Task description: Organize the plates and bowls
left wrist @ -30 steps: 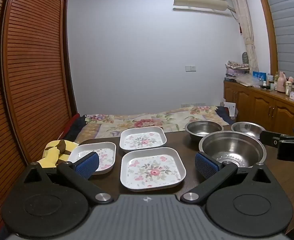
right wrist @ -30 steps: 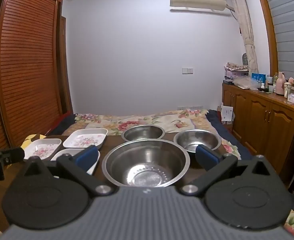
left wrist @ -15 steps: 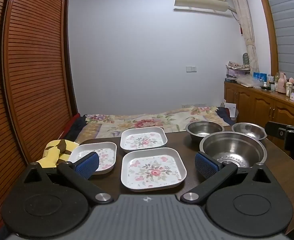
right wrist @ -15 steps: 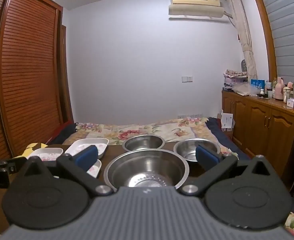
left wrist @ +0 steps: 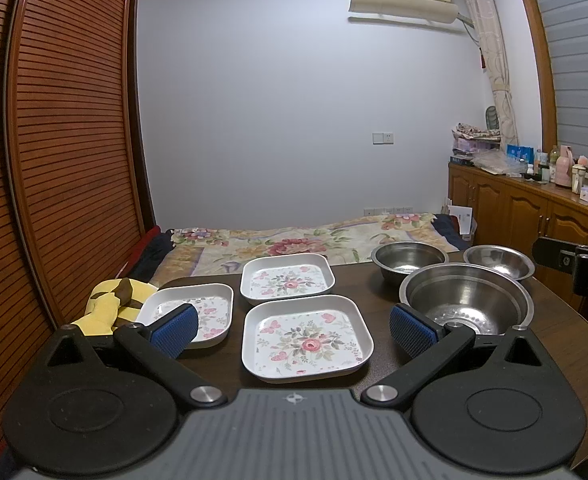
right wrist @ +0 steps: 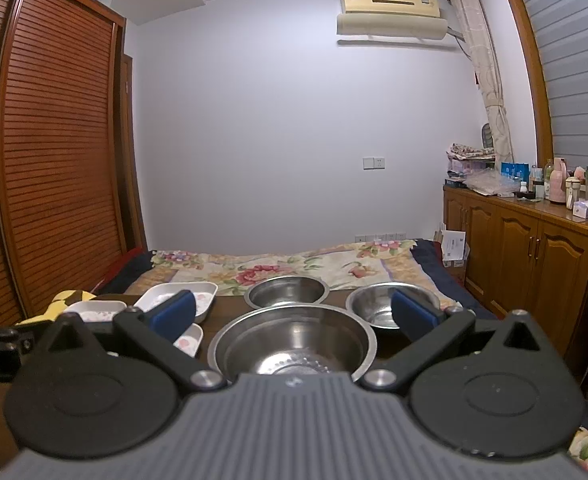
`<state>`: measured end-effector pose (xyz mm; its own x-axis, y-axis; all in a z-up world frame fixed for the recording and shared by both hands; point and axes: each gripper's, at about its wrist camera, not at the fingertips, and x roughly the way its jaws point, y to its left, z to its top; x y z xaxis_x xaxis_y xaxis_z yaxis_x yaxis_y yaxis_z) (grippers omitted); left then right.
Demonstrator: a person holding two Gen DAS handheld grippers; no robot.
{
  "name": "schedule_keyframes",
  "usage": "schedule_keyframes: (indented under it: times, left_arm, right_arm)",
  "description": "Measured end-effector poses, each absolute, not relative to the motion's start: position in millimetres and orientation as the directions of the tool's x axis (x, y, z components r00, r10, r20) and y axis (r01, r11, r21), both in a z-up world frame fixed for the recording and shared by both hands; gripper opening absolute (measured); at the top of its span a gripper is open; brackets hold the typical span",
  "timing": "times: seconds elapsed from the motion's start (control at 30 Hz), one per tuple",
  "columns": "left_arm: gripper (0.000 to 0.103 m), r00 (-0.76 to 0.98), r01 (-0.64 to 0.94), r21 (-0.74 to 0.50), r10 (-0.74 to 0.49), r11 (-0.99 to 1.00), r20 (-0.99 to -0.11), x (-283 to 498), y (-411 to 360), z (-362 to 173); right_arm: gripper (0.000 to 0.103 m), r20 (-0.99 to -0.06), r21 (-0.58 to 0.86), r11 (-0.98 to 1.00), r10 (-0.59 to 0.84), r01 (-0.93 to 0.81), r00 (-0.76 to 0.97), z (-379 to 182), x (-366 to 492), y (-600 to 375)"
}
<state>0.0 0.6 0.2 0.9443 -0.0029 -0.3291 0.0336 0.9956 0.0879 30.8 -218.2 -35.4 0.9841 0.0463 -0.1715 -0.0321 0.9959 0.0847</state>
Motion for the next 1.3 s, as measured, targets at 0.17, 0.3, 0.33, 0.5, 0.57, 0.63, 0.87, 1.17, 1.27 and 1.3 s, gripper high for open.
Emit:
schedule_keyframes:
  times: [0.17, 0.3, 0.33, 0.5, 0.57, 0.63, 0.87, 1.17, 1.27, 1.3]
  left_arm:
    - [0.103, 0.944, 0.034, 0.088, -0.003, 0.996, -0.329, 0.0, 0.5, 0.2]
    - [0.103, 0.944, 0.035, 0.088, -0.004, 0.996, -0.33, 0.1, 0.6, 0.3]
    - [0.103, 0.944, 0.034, 0.087, -0.003, 0.996, -0.329, 0.0, 0.6, 0.2]
    - [0.103, 0.944, 0.034, 0.087, -0.003, 0.996, -0.33, 0.2, 0.6, 0.1]
    - [0.103, 0.944, 0.034, 0.087, -0.003, 0.996, -0.33, 0.1, 0.6, 0.2]
    - [0.103, 0.944, 0.034, 0.087, -0.003, 0.996, -0.33, 0.0, 0.6, 0.2]
    - [0.103, 0.944, 0.033, 0.087, -0.003, 0.996, -0.33, 0.0, 0.6, 0.2]
    - [0.103, 0.944, 0.034, 0.086, -0.003, 0.996, -0.33, 0.2, 0.6, 0.2]
    - [0.103, 0.944, 0.033, 0.086, -0.003, 0.996, -0.329, 0.3, 0.7, 0.2]
    - [0.103, 0.944, 0.033, 0.086, -0.003, 0.996, -0.329, 0.5, 0.7, 0.2]
  right_arm:
    - [0.103, -0.169, 0.083, 0.996, 0.045, -0.031, 0.985, -35.5, 30.5, -218.4]
    - [0.103, -0.166, 0.081, 0.996, 0.044, -0.03, 0.985, -35.5, 30.0, -219.5]
    - [0.103, -0.167, 0.082, 0.996, 0.044, -0.03, 0.985, -35.5, 29.9, -220.1]
    - [0.103, -0.168, 0.084, 0.996, 0.045, -0.031, 0.985, -35.0, 29.0, -221.1]
    - [0.103, -0.168, 0.083, 0.996, 0.043, -0.03, 0.985, -35.0, 28.6, -221.6]
    - [0.103, -0.168, 0.085, 0.996, 0.044, -0.03, 0.985, -34.9, 28.6, -221.7]
    - [0.103, -0.171, 0.084, 0.996, 0.044, -0.03, 0.984, -34.5, 27.3, -222.9]
    - [0.103, -0.175, 0.083, 0.996, 0.045, -0.031, 0.983, -34.6, 28.3, -222.4]
    - [0.103, -0.176, 0.083, 0.996, 0.045, -0.031, 0.983, -34.8, 28.3, -221.8]
    - [0.103, -0.177, 0.082, 0.996, 0.045, -0.03, 0.983, -34.7, 28.4, -221.8]
